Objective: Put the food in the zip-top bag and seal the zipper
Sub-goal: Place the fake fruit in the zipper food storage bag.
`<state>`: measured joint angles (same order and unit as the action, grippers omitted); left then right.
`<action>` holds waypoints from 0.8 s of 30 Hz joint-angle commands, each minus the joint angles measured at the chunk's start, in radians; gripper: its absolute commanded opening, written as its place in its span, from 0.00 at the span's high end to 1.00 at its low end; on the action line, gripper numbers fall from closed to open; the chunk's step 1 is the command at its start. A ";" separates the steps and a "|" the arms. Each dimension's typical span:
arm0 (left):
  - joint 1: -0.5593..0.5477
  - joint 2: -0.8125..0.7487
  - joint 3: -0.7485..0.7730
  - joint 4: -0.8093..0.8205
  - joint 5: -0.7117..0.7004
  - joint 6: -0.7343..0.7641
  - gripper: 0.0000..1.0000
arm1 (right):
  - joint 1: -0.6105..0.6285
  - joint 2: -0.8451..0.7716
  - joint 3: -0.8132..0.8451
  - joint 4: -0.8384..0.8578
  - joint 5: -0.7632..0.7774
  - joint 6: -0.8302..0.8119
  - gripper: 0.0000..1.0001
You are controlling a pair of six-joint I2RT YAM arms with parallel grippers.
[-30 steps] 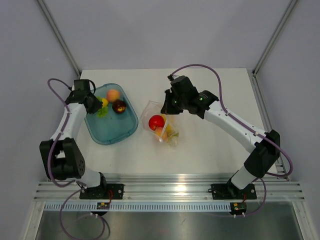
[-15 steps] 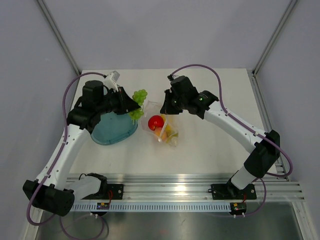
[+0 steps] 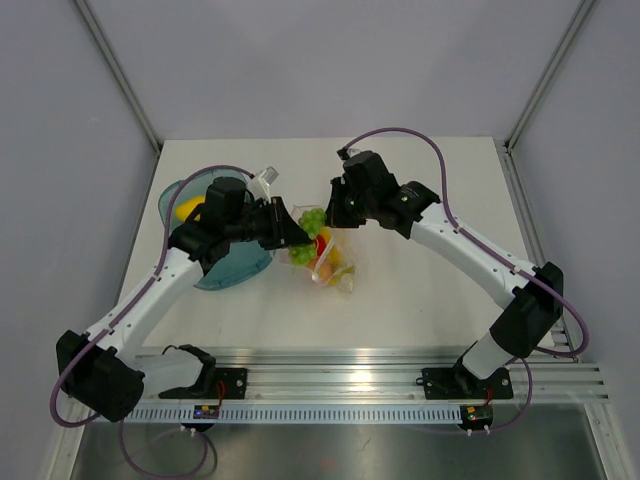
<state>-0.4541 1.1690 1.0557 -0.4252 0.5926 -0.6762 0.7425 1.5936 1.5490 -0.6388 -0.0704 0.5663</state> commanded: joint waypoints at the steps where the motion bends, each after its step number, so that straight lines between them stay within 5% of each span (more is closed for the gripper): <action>1: -0.029 0.021 -0.005 0.060 -0.068 -0.075 0.92 | 0.011 -0.049 -0.001 0.047 0.003 0.014 1.00; 24: -0.084 0.242 0.078 0.019 -0.231 -0.053 0.90 | 0.011 -0.044 0.010 0.062 -0.003 0.038 1.00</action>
<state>-0.5282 1.4151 1.0782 -0.4198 0.4049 -0.7418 0.7425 1.5749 1.5356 -0.6319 -0.0555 0.5880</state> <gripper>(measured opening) 0.184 0.011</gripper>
